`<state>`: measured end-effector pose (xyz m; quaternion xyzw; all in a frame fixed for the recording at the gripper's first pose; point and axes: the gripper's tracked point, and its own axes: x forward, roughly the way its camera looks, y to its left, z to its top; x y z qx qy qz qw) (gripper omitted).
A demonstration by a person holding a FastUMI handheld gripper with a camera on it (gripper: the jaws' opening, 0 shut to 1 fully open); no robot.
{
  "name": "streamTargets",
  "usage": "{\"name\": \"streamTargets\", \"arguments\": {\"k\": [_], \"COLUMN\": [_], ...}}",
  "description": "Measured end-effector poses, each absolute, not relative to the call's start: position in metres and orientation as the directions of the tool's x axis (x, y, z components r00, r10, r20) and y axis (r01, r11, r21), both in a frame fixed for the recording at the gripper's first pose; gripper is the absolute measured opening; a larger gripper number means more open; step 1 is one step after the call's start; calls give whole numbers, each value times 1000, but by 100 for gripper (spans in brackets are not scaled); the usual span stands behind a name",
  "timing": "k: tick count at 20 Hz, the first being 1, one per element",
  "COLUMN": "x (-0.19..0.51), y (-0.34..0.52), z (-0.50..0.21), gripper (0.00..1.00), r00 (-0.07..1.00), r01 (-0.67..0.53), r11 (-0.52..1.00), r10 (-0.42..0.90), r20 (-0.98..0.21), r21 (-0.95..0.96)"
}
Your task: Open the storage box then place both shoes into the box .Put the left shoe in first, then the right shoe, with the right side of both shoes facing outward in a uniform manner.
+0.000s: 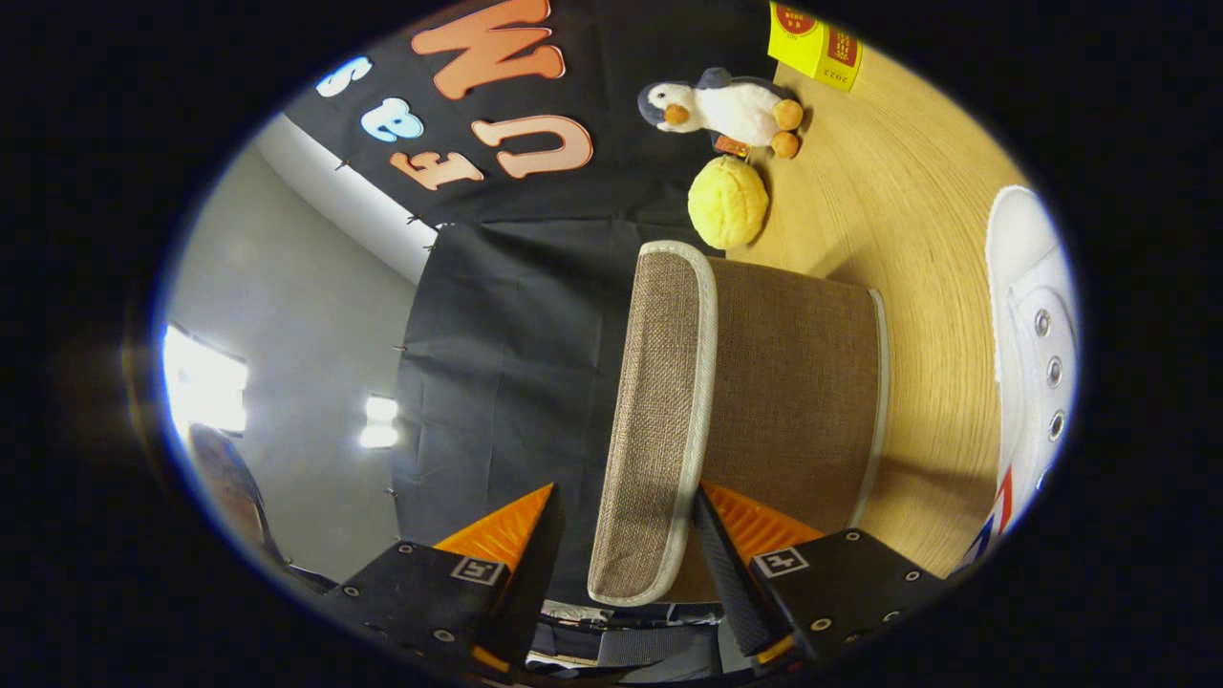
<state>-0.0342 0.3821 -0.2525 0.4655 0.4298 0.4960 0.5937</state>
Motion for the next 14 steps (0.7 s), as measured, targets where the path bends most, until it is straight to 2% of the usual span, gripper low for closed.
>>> {"name": "streamTargets", "arguments": {"k": [1,3,4,5,6,8,14], "x": [-35,-36,-35,-36,-34,-31,-35], "y": [384,386,386,384,382,385,409], "z": [-257,-266,-265,-259,-251,-227,-187], "gripper": [74,51,32,25,8,1,0], "r00": [140,146,153,163,177,198,196], "r01": [-189,-183,-170,-161,-157,-156,-275], "r11": [100,141,141,127,103,37,73], "r10": [987,982,982,981,981,980,980], "r20": [-74,-115,-115,-101,-74,-5,-18], "r21": [977,973,975,979,982,987,959]}}
